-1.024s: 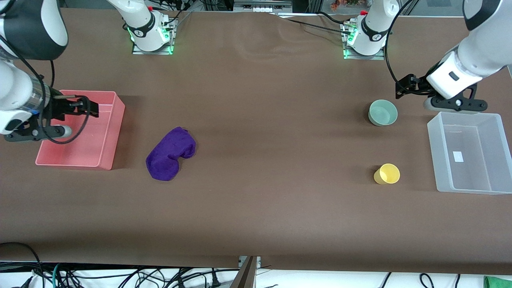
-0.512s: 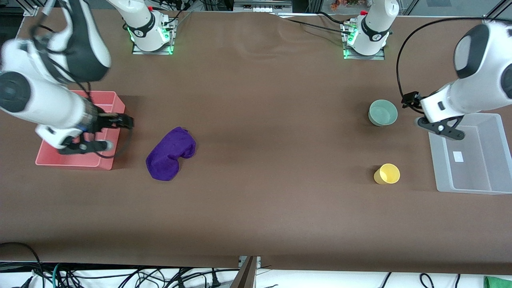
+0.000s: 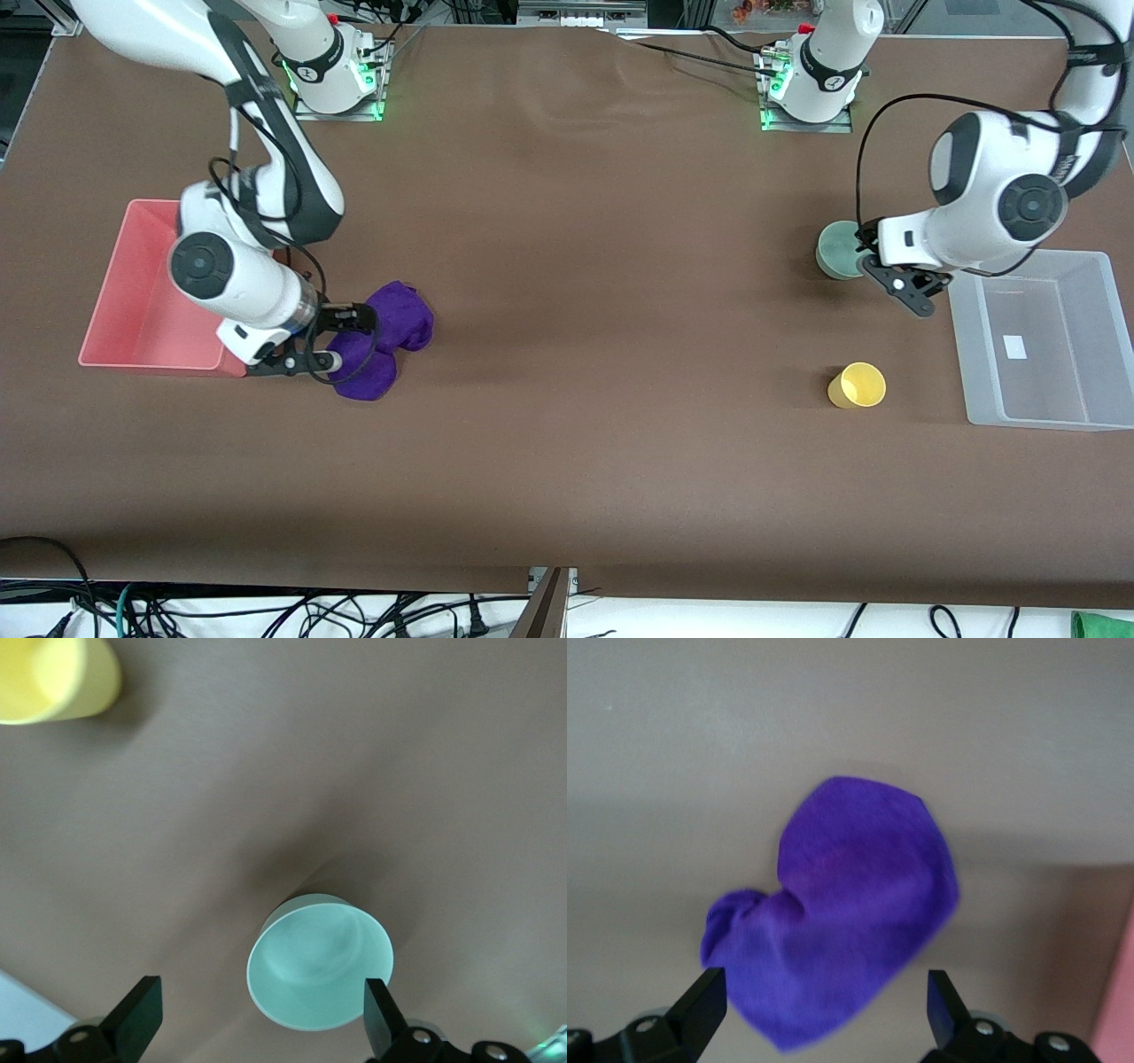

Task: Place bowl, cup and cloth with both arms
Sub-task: 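Reach the right gripper to the purple cloth while the left gripper reaches the green bowl, then grasp the cloth with the right gripper while the left gripper grasps the bowl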

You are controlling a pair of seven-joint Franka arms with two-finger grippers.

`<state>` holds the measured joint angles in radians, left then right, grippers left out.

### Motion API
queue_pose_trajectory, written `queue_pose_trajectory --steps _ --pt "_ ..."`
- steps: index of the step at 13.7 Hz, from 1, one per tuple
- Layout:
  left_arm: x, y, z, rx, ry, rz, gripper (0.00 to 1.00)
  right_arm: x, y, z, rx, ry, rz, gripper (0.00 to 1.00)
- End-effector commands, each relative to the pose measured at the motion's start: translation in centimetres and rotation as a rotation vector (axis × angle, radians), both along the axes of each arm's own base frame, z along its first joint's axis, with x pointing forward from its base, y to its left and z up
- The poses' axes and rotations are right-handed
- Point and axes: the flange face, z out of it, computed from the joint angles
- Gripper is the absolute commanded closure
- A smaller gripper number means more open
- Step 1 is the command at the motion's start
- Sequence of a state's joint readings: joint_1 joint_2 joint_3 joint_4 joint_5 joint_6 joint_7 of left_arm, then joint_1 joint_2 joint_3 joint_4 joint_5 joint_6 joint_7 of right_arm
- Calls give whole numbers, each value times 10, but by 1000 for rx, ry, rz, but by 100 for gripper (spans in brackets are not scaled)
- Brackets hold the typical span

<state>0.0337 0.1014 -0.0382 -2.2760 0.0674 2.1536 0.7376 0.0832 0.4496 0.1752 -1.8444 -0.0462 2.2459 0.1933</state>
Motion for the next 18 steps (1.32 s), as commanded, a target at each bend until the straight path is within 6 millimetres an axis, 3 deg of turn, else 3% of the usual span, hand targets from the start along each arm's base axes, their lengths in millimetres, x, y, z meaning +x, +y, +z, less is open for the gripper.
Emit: queue_pose_trajectory --steps 1,3,4,5,6,7,8,9,12,13,16,18 --pt "-33 1 -32 -10 -23 -79 0 -7 16 -32 32 -42 -6 0" --pt "-46 1 -53 -19 -39 -99 0 -12 19 -55 37 -46 -1 0" --pt "-44 6 -61 -26 -63 -156 0 -15 18 -64 35 -52 8 0" --pt "-41 15 -76 -36 -75 -202 0 -17 20 -69 39 -61 14 14" --pt "-39 25 -90 -50 -100 -248 1 -19 22 -71 38 -58 19 59" --pt "-40 30 -99 -60 -109 -289 5 -20 23 -73 36 -51 17 92" --pt "-43 31 -102 -67 -103 -318 15 -22 22 -78 35 -40 15 100" --pt "-45 31 -103 -69 -100 -329 29 -23 21 -81 33 -29 16 100" --pt "-44 28 -104 -79 -97 -386 100 -17 21 -71 36 -46 27 100" --pt "-44 28 -103 -82 -99 -406 100 -15 21 -61 32 -41 31 100" --pt "-33 29 -80 -72 -140 -446 100 3 8 21 -11 33 86 100" --pt "-17 32 -44 -58 -139 -438 100 10 -29 79 -35 91 141 100"
